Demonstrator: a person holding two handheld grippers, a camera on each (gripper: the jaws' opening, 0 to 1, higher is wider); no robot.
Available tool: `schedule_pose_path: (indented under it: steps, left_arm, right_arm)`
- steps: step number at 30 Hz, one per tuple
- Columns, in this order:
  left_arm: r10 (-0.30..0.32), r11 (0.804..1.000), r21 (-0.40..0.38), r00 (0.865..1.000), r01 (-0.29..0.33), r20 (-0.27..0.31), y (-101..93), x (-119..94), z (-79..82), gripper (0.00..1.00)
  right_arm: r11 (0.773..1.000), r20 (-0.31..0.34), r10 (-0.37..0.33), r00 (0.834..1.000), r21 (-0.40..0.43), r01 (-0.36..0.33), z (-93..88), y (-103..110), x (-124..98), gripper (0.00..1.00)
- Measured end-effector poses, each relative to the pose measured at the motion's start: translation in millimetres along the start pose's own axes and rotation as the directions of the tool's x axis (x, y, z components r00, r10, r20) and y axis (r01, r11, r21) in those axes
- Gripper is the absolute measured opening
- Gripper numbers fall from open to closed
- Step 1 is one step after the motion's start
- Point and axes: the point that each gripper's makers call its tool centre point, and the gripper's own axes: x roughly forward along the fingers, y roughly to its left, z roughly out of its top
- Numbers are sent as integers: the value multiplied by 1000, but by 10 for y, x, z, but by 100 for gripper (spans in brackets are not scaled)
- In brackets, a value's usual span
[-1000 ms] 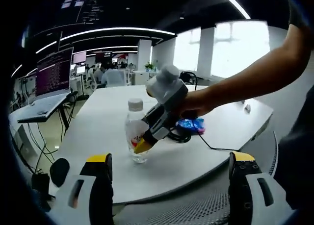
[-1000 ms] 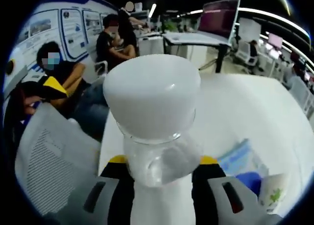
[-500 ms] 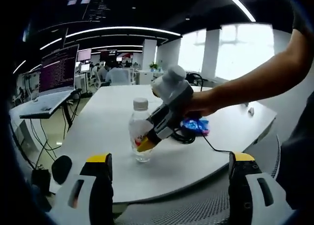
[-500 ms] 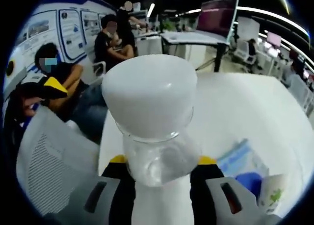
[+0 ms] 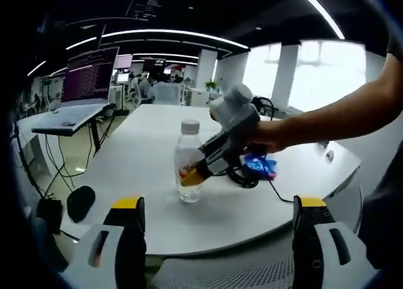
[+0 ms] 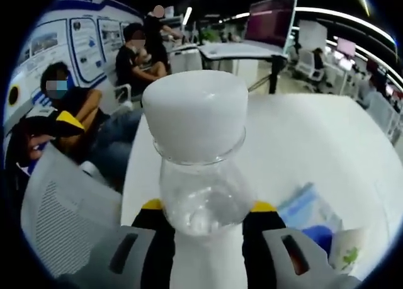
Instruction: Arrange the tabletop items into an orderly group along one side of the table until the central work area is clear of visible clutter.
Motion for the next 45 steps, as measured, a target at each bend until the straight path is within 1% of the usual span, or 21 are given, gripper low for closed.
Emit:
schedule_pose_path:
  steps: [5,8,11,13,16,21,28,31,32,34,36,45]
  left_arm:
    - [5,1000,14,1000,-4,-11,-10,26,0,99]
    - [3,1000,22,1000,-2,-22,-22,41,-14,100]
    - [-4,1000,31,1000,5,-26,-21,48,-13,100]
    - [-14,1000,26,999,15,-32,-21,57,-16,100]
    - [-8,999,32,999,10,-38,-4,54,-25,100]
    - [16,999,33,999,-15,-47,61,40,-33,100]
    - [26,998,56,998,-22,-59,90,35,-46,100]
    - [24,998,63,998,-21,-58,81,34,-37,100]
    - [25,998,65,998,-21,-58,84,32,-36,100]
    - [29,996,83,998,-24,-55,97,24,-29,100]
    - [26,996,86,998,-21,-57,101,24,-33,100]
    - [33,992,128,997,-23,-72,105,41,-51,100]
  right_arm:
    - [1000,7,3,1000,24,-4,115,-77,-28,38]
    - [1000,23,5,1000,21,-5,211,-133,-38,38]
    - [1000,27,-6,1000,16,6,299,-205,-49,38]
    - [999,37,-25,999,32,23,370,-284,-51,38]
    - [999,42,-40,998,23,39,452,-400,-32,38]
    - [998,52,-55,997,33,54,593,-576,13,38]
    - [998,52,-64,997,30,62,738,-676,86,38]
    - [997,55,-65,996,36,63,783,-713,109,38]
    - [997,53,-68,996,34,66,799,-760,137,38]
    - [997,48,-72,996,29,71,809,-745,154,38]
    - [997,40,-78,996,18,77,831,-795,185,38]
    - [995,33,-95,995,30,94,916,-1014,273,38]
